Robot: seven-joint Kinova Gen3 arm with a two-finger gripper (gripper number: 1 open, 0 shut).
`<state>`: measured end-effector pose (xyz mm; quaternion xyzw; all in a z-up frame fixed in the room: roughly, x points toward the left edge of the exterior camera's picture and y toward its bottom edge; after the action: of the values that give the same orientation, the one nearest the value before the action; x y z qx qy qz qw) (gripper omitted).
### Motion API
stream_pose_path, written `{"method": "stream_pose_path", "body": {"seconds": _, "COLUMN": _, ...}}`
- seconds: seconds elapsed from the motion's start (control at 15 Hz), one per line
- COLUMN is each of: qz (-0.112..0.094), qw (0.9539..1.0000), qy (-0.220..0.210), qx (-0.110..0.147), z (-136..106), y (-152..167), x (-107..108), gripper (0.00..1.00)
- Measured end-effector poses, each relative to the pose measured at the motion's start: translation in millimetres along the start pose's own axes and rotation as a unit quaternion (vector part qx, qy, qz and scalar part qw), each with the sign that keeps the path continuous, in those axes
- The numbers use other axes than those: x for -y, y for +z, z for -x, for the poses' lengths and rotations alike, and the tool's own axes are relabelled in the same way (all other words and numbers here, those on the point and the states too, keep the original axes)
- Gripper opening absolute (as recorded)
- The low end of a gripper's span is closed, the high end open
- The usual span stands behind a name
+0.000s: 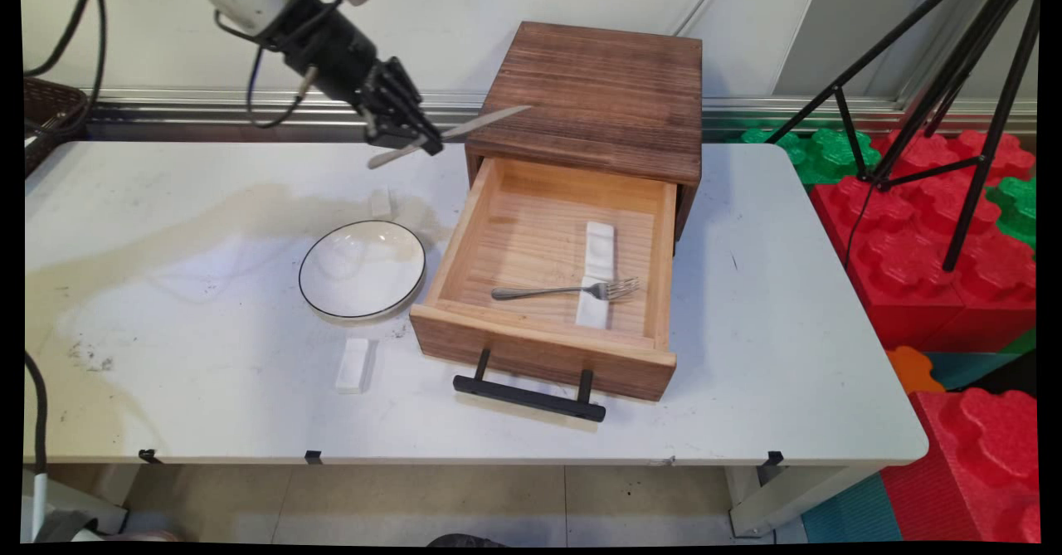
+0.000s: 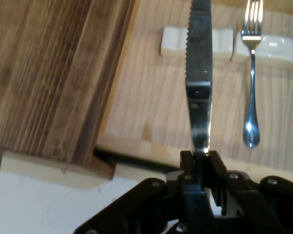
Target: Place the picked object into the drawer
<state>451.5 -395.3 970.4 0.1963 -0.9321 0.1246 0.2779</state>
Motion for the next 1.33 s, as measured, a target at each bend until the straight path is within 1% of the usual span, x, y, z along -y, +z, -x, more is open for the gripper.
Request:
{"method": "stream_pose_path", "body": {"seconds": 0.4, "qz": 0.002, "qw": 0.9999, "qy": 0.002, "qx": -0.011, "z": -35.9, "y": 29.6, "x": -7.4, "gripper": 0.0}}
{"method": "stream_pose_path", "body": {"seconds": 0.73, "qz": 0.003, "qw": 0.9999, "qy": 0.006, "qx": -0.008, "z": -62.6, "y": 66.7, "x": -15.7, "gripper": 0.0}}
{"method": "stream_pose_path", "body": {"seconds": 1.13, "qz": 0.008, "qw": 0.9999, "qy": 0.008, "qx": 0.001, "z": -77.2, "y": 103.7, "x": -21.2, "gripper": 0.0}}
{"method": "stream_pose_path", "body": {"seconds": 1.33, "qz": 0.013, "qw": 0.9998, "qy": 0.013, "qx": 0.005, "z": -84.1, "y": 128.0, "x": -22.7, "gripper": 0.0}}
